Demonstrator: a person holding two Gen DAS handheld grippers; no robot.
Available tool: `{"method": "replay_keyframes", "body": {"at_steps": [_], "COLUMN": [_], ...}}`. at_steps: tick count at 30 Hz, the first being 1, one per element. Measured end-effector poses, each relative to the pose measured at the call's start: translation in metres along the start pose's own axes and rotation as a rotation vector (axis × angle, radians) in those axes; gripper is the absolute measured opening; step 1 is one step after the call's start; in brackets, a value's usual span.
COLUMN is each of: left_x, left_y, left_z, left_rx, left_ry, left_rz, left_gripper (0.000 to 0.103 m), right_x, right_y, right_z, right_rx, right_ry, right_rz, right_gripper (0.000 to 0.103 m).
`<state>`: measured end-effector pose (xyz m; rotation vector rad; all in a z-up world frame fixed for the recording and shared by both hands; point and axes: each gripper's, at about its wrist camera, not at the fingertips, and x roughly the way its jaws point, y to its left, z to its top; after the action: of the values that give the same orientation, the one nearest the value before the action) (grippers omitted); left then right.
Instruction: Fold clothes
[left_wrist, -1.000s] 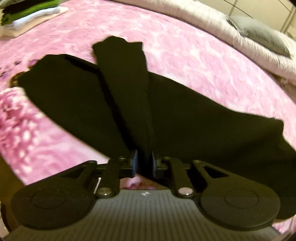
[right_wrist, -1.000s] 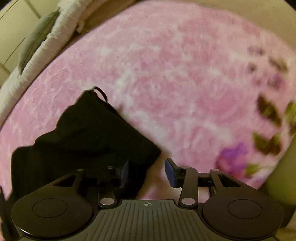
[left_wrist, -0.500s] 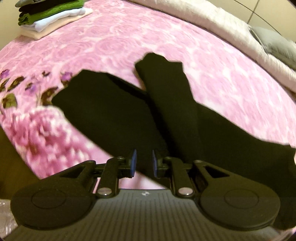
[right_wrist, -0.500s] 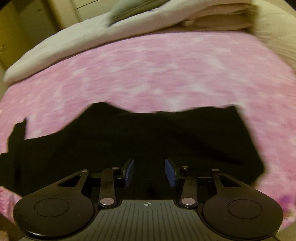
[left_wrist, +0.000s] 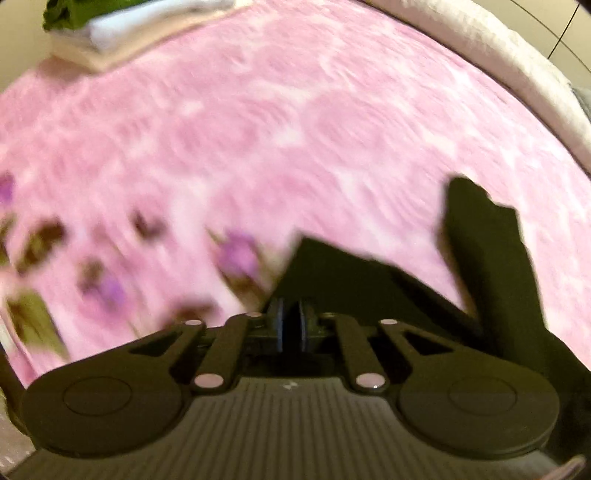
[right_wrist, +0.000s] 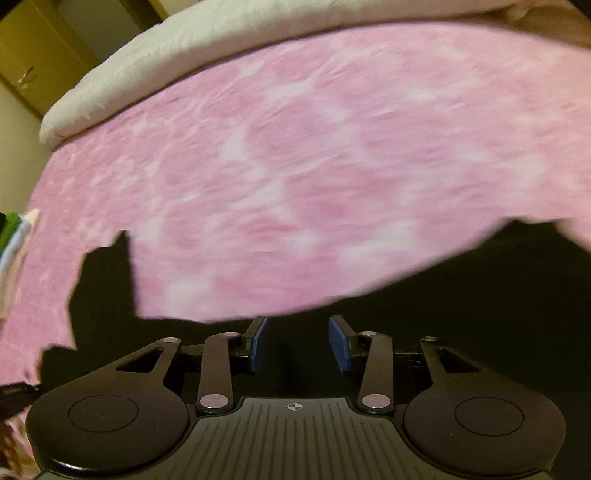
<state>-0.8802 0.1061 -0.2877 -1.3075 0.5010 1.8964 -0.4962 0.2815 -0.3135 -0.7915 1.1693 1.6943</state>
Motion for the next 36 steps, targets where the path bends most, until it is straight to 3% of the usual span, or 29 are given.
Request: {"method": "replay_keyframes", "body": {"at_steps": [6,9,11,14,15,16,20,23,24,25,27,29,36], "left_x": [0.006,0.005,0.005,0.005,0.005,0.003,-0.015,-0.028,-0.028,-0.028,-0.029,-0.03,-0.034], "left_y": [0.042,0.05,0.052,0.059,0.063,0.068,0.092,0.109,0.114,0.117,0.119,0.116,0.081], "left_z": [0.025,0.022,0.019,0.015,0.014,0.015,0.012,0.005,0.005,0.002,-0.002,-0.006,-0.018], "left_rx": [-0.09,-0.114,-0.131,-0.192,-0.218,-0.242,-0.313,-0.345,-0.355,-0.362,-0.369,-0.359,-0.302], "left_ry": [0.087,0.121,0.133,0.153,0.158,0.161,0.135,0.12,0.125,0.134,0.15,0.152,0.142], "left_rz": [-0.086,-0.132,-0.14,-0.161,-0.171,-0.177,-0.181,-0.154,-0.149,-0.15,-0.163,-0.189,-0.287], "left_gripper": [0.009,0.009,0.009,0.009,0.009,0.009,0.009,0.01,0.01,0.01,0.01,0.01,0.012], "right_x": [0.072,0.102,0.113,0.12,0.12,0.119,0.079,0.061,0.063,0.065,0.069,0.066,0.034], "right_y": [0.029,0.032,0.037,0.056,0.068,0.083,0.166,0.219,0.23,0.238,0.24,0.233,0.171], "right_z": [0.009,0.008,0.01,0.017,0.018,0.019,-0.001,-0.046,-0.063,-0.079,-0.103,-0.116,-0.123], "right_rx": [0.329,0.431,0.43,0.341,0.285,0.213,-0.305,-0.608,-0.667,-0.715,-0.744,-0.732,-0.66], "right_ry": [0.092,0.154,0.161,0.177,0.183,0.179,0.03,0.073,0.115,0.154,0.2,0.216,0.157], "right_rz": [0.268,0.337,0.356,0.393,0.402,0.397,0.478,0.545,0.529,0.501,0.455,0.427,0.205], "right_gripper": [0.041,0.041,0.041,0.038,0.014,0.004,0.002,0.004,0.01,0.023,0.034,0.035,0.036]}}
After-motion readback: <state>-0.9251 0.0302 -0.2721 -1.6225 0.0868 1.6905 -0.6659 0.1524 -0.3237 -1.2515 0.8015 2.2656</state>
